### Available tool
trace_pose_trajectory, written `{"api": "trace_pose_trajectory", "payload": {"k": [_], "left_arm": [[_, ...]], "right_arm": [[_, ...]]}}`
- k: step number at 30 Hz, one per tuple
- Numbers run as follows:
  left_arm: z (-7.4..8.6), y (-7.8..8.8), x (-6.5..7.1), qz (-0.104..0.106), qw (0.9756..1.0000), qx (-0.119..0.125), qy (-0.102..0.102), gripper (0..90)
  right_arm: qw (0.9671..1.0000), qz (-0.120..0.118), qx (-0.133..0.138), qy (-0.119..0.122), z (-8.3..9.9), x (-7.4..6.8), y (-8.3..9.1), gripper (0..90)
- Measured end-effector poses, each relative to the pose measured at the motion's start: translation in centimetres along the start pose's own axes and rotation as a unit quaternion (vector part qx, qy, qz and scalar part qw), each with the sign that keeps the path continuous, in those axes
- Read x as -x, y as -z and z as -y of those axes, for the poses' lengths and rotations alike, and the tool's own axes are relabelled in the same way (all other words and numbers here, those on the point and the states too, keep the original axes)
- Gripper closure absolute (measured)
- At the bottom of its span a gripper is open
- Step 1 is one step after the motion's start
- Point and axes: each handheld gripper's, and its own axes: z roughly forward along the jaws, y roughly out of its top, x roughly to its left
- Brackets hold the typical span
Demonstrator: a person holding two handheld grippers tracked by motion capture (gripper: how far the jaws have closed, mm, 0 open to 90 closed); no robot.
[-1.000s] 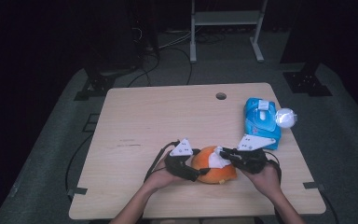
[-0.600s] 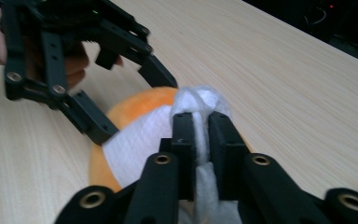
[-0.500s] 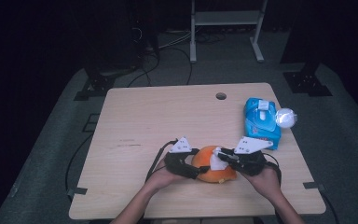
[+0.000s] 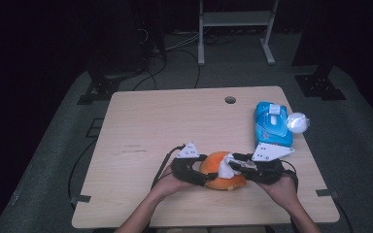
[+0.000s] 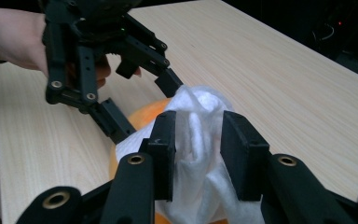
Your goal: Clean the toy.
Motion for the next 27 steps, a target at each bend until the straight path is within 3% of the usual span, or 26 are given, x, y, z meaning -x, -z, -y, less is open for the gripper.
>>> {"api": "trace_pose_trajectory", "payload": {"k": [4,9,12,16,20,24,27], "left_arm": [[-0.1,0.0,0.2,-0.004,1.0,-0.001,-0.002,21.3],[-0.4,-0.2,0.5,-0.004,0.9999,-0.005,-0.01,22.1],[-0.3,-0.2,0.7,-0.006,0.9998,-0.007,-0.018,22.2],[-0.2,-0.1,0.5,-0.003,0.9999,-0.003,-0.014,22.2],[0.0,0.0,0.1,0.002,0.9999,-0.002,-0.01,22.3],[0.3,0.3,-0.6,0.009,0.9999,0.003,0.01,22.4],[0.1,0.3,-0.4,0.014,0.9998,0.01,-0.001,19.2]], "right_arm": [[0.9999,-0.012,-0.001,0.005,0.0,-0.1,-0.2,63.2],[0.9987,-0.021,-0.024,0.038,0.1,-1.5,-1.8,60.5],[0.9978,-0.01,-0.031,0.058,0.1,-2.0,-2.6,70.2],[0.9979,-0.005,-0.036,0.053,0.1,-1.7,-2.6,79.5],[0.9984,0.003,-0.037,0.043,0.4,-0.7,-1.6,80.5],[0.9989,0.015,-0.042,0.014,1.6,1.3,-0.4,80.7],[0.9987,0.021,-0.047,0.006,2.1,1.9,0.0,80.5]]}}
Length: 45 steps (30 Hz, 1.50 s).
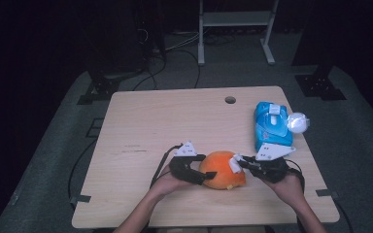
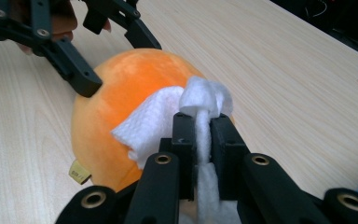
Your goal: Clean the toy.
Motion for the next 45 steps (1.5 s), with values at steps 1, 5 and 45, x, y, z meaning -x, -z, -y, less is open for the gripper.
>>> {"api": "trace_pose_trajectory", "payload": {"k": [1,5,45], "left_arm": [[-0.1,0.0,0.2,0.004,0.9999,0.009,-0.005,16.6],[-0.3,-0.5,1.0,-0.001,0.999,0.017,-0.041,11.5],[-0.1,0.1,0.1,0.003,0.9999,0.011,-0.013,30.2]], "right_arm": [[1.0,0.002,-0.001,0.001,0.0,-0.1,-0.1,80.5],[0.9999,-0.001,0.004,0.014,-0.6,-0.8,-0.5,80.5],[0.9986,-0.05,0.011,0.013,-0.4,-0.8,-1.0,80.7]]}}
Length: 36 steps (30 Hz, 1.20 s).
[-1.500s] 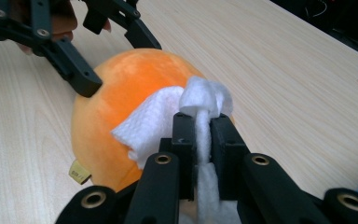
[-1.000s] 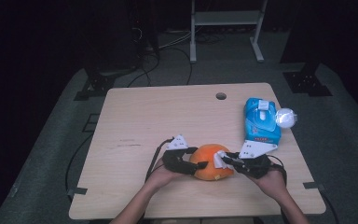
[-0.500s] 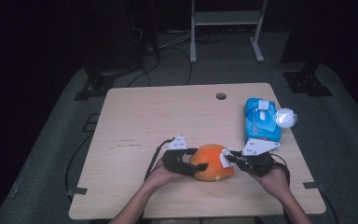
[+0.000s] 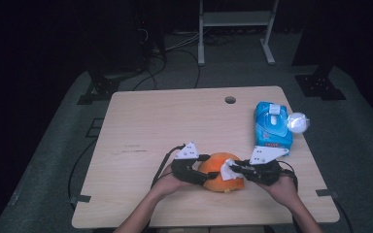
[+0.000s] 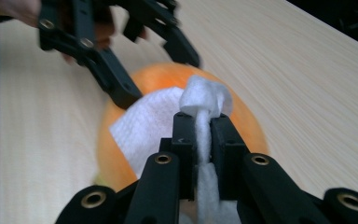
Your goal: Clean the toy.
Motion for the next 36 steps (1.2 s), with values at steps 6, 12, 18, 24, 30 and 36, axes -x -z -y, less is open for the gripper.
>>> {"api": "trace_pose_trajectory", "payload": {"k": [6,12,18,24,30,36], "left_arm": [[0.3,0.5,-0.5,0.014,0.9998,-0.006,0.013,29.7],[-0.6,0.4,0.5,0.018,0.9993,0.014,-0.028,15.0],[-0.1,0.4,-0.2,-0.007,1.0,0.0,0.004,26.4],[0.1,0.6,-0.6,-0.015,0.9995,0.006,0.029,27.1],[-0.1,0.4,0.4,-0.003,1.0,-0.002,-0.003,27.5],[-0.6,0.4,1.6,0.019,0.9984,-0.022,-0.049,28.5]], "right_arm": [[0.999,0.022,-0.019,-0.035,1.5,1.6,0.3,80.6],[0.9995,0.019,-0.014,-0.021,1.0,0.9,-0.2,80.6],[0.9997,0.024,-0.002,-0.01,0.2,0.0,-0.2,80.5],[0.9999,0.007,0.013,-0.009,-0.3,-0.5,0.0,80.4],[0.9983,0.009,0.009,-0.056,0.7,1.0,-0.2,80.5],[0.9955,0.012,0.009,-0.093,1.5,2.3,-0.5,80.6]]}}
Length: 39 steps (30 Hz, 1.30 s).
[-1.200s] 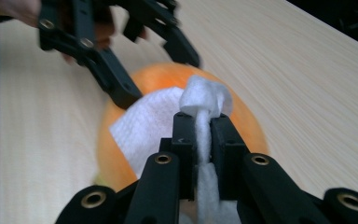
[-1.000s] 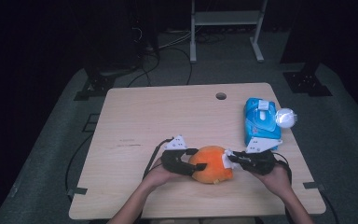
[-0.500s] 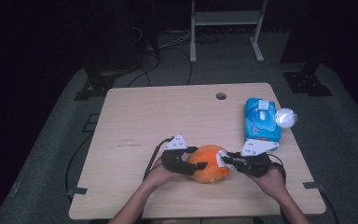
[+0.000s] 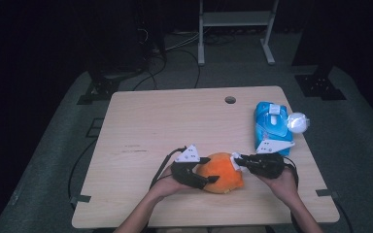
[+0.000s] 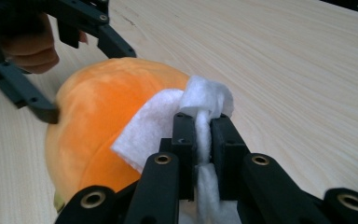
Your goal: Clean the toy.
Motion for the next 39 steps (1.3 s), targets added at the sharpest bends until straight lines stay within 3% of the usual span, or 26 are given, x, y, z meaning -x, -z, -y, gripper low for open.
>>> {"api": "trace_pose_trajectory", "payload": {"k": [2,5,8,10,14,16,18,22,23,25,27,29,31,35,39], "left_arm": [[-0.2,0.2,-0.2,0.0,1.0,0.007,0.002,24.3],[-0.4,0.1,-0.8,-0.023,0.999,0.029,0.027,13.5],[0.0,-0.4,-0.6,-0.024,0.9992,0.022,0.025,17.9],[0.2,-0.7,-0.5,-0.024,0.9988,0.024,0.036,21.1],[0.1,-1.0,0.2,-0.028,0.9992,0.014,0.023,22.3],[0.1,-1.1,0.6,-0.023,0.9996,0.012,0.011,22.2],[0.0,-0.9,0.8,-0.004,1.0,0.006,-0.001,21.8],[-0.3,-0.5,0.9,0.033,0.9994,0.008,-0.01,22.2],[-0.4,-0.4,0.8,0.028,0.9995,0.01,-0.014,23.0],[-0.5,-0.4,0.7,0.02,0.9996,0.018,-0.009,22.6],[-0.6,-0.5,0.3,-0.007,0.9996,0.023,0.012,16.3],[-0.3,-0.8,-0.1,-0.009,0.9992,0.016,0.036,9.5],[0.1,-1.2,-0.2,-0.006,0.9989,0.012,0.045,10.0],[0.0,-1.4,0.6,-0.014,0.9997,0.004,0.02,18.9],[0.0,-1.1,0.7,-0.006,1.0,0.0,0.003,23.4]], "right_arm": [[1.0,-0.001,0.0,0.001,0.0,-0.1,0.0,80.6],[0.9998,-0.016,0.008,0.003,-0.1,-0.3,0.1,80.5],[0.9995,-0.025,0.015,0.01,-0.6,-1.0,0.0,80.5],[0.9994,-0.027,0.019,0.013,-0.8,-1.5,0.0,80.5],[0.9985,-0.043,0.029,0.015,-1.1,-2.0,0.0,80.4],[0.998,-0.05,0.032,0.02,-1.2,-2.2,0.0,80.5],[0.9985,-0.041,0.023,0.028,-1.3,-2.4,0.0,80.5],[0.9993,-0.032,0.015,0.011,-0.7,-1.4,0.1,80.5],[0.9994,-0.032,0.015,0.005,-0.5,-1.2,0.1,80.5],[0.9993,-0.034,0.015,0.002,-0.4,-1.0,0.2,80.6],[0.9993,-0.033,0.015,0.008,-0.5,-1.3,0.2,80.6],[0.999,-0.04,0.019,0.008,-0.6,-1.6,0.1,80.6],[0.9988,-0.042,0.019,0.015,-0.9,-1.9,0.0,80.6],[0.9978,-0.056,0.022,0.029,-1.3,-2.9,-0.1,80.6],[0.9983,-0.049,0.015,0.029,-1.3,-2.6,0.1,80.7]]}}
